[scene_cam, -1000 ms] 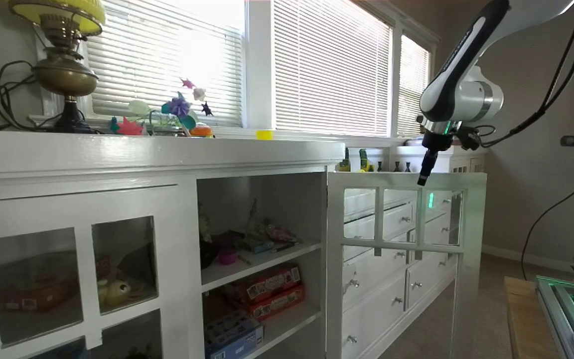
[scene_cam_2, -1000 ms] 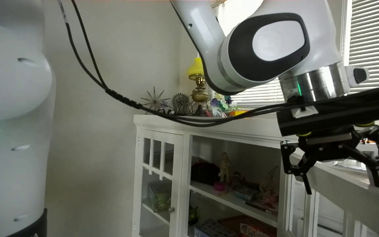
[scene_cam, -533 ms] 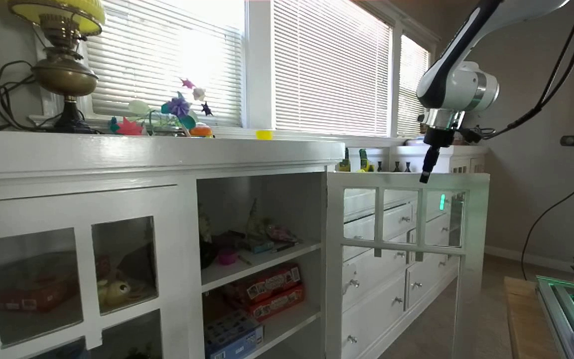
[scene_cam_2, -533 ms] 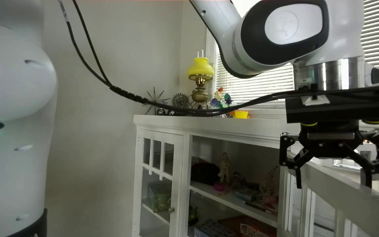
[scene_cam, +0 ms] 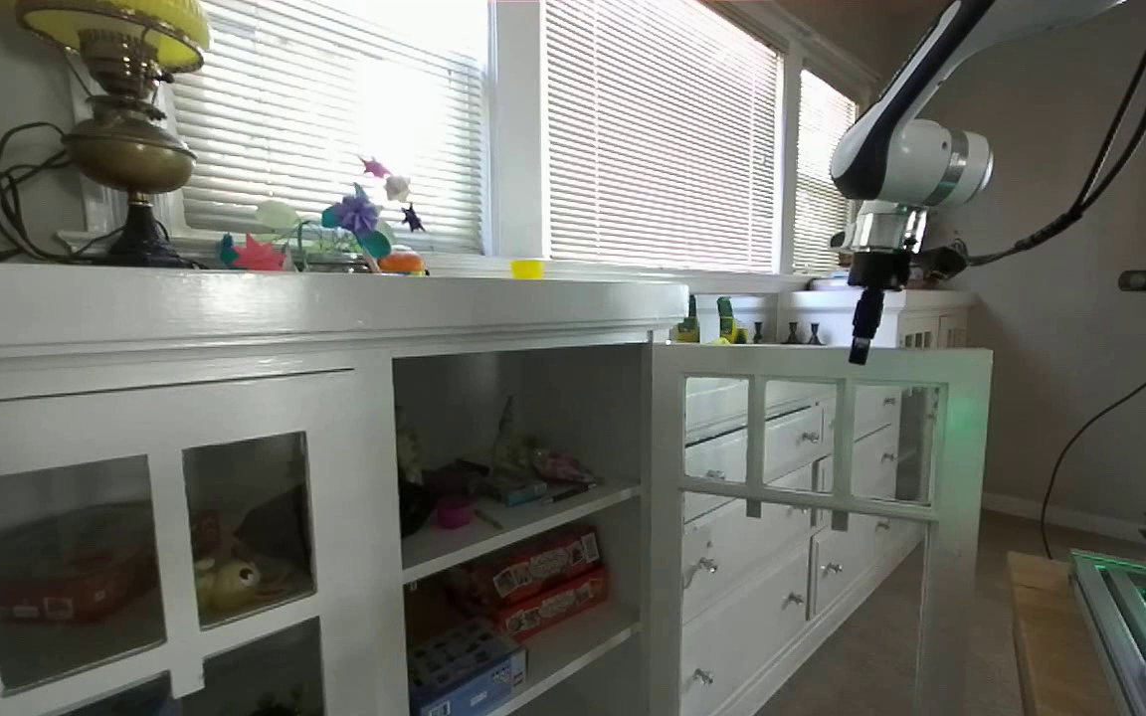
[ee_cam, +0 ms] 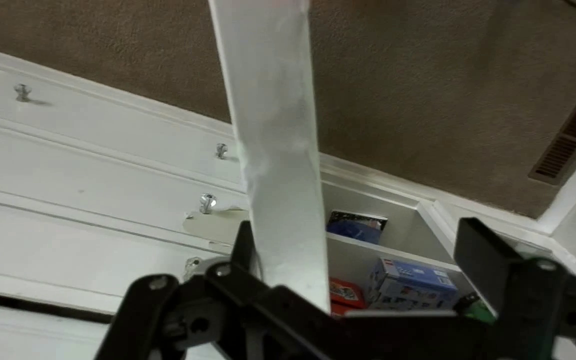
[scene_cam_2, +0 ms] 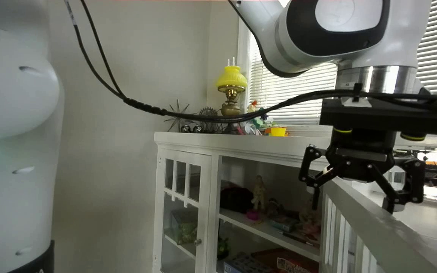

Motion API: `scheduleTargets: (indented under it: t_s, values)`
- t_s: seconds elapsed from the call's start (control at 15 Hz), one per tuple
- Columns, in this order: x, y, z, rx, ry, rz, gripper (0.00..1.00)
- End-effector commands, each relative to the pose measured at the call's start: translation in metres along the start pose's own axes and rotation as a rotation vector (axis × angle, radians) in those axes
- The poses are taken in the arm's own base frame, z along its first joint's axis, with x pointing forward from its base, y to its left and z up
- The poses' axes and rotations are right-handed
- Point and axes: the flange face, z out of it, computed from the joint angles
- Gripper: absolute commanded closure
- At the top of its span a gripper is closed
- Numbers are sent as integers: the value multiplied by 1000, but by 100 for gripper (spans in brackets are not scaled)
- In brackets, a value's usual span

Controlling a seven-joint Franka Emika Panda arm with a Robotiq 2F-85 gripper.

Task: Remove the yellow bowl from the open cabinet and place it on the counter then close the cabinet door.

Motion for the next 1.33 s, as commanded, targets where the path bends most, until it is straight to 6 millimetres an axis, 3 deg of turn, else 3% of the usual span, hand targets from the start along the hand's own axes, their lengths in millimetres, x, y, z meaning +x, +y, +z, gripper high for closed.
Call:
scheduleTargets:
  t_s: [0.0, 0.6, 1.27]
  values:
    - [1, -13, 0, 106, 3, -39, 0]
    - [24, -47, 5, 203, -3, -127, 0]
    - [60, -104, 20, 293, -12, -305, 0]
